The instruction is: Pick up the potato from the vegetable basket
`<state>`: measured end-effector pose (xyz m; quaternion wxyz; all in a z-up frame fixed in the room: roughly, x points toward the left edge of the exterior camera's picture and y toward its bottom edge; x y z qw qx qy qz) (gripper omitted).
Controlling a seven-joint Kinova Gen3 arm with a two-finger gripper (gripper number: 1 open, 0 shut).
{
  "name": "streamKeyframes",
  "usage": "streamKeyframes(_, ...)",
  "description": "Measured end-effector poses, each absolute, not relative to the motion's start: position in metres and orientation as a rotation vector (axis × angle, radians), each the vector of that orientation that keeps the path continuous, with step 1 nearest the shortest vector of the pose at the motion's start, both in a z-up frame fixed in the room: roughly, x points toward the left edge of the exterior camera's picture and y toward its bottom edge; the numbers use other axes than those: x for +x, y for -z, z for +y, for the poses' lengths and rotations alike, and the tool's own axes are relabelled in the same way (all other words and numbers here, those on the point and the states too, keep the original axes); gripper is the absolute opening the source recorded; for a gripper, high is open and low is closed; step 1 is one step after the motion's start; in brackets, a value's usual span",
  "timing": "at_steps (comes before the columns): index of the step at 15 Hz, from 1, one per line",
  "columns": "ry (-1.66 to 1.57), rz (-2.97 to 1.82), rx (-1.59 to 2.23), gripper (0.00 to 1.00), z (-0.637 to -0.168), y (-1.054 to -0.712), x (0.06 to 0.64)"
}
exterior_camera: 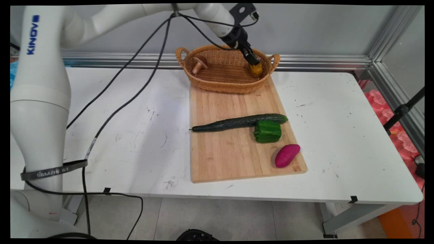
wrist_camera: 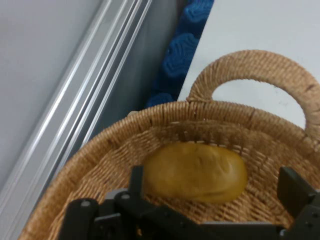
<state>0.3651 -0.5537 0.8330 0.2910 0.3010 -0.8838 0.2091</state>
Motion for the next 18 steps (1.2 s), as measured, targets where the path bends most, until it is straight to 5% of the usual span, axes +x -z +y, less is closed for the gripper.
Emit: streamKeyframes(18,-0.495,-2.331,0.887,1.00,-0.600,-0.788,0.354)
